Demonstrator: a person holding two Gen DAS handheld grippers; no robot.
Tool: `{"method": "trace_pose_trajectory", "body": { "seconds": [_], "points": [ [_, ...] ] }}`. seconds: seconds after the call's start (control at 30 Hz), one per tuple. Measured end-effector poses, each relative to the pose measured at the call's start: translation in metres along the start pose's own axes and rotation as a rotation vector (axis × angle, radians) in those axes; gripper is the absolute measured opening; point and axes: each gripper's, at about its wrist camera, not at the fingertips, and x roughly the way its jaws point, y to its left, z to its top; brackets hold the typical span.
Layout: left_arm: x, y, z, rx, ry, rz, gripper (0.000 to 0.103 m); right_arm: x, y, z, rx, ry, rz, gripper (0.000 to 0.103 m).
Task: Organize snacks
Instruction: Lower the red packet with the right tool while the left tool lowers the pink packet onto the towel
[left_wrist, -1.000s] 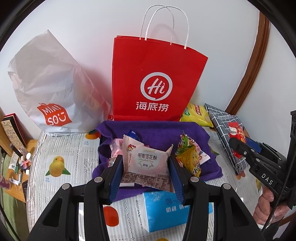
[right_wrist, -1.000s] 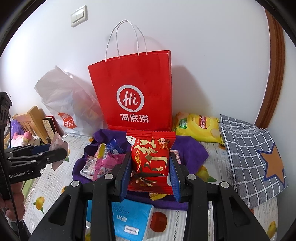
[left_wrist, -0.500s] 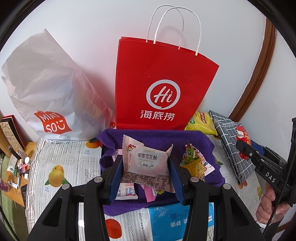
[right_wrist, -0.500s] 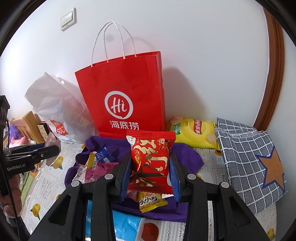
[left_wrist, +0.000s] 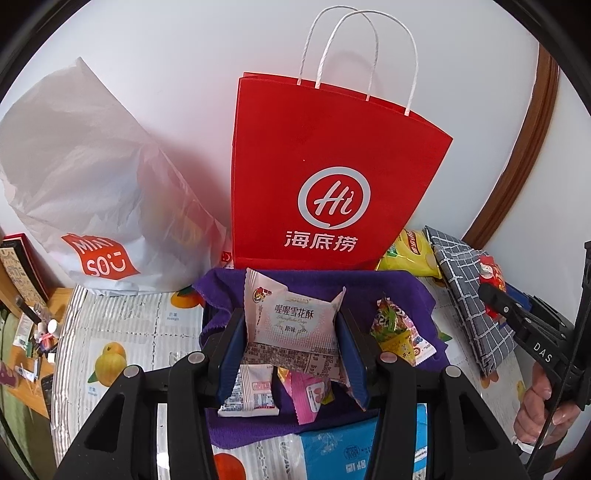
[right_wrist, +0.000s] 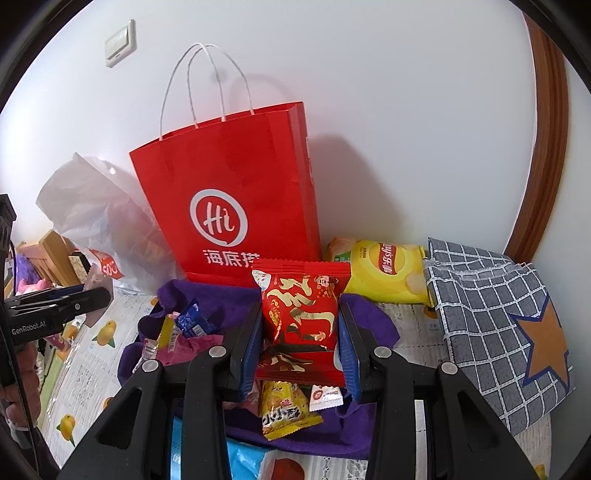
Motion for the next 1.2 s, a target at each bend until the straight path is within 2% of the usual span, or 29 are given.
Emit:
{"method": "trace_pose_trajectory", "body": {
  "seconds": [0.7, 1.2],
  "points": [
    [0.032, 0.005, 0.013, -0.027, 0.016, -0.013, 0.046, 0.040, -0.015, 0.006, 0.032, 0.034, 0.007, 0.038],
    [0.079, 0.000, 0.025, -0.050, 0.066, -0.050, 0.046, 0.080, -0.021, 0.005, 0.034, 0.095, 0.021, 0.038]
  ]
}}
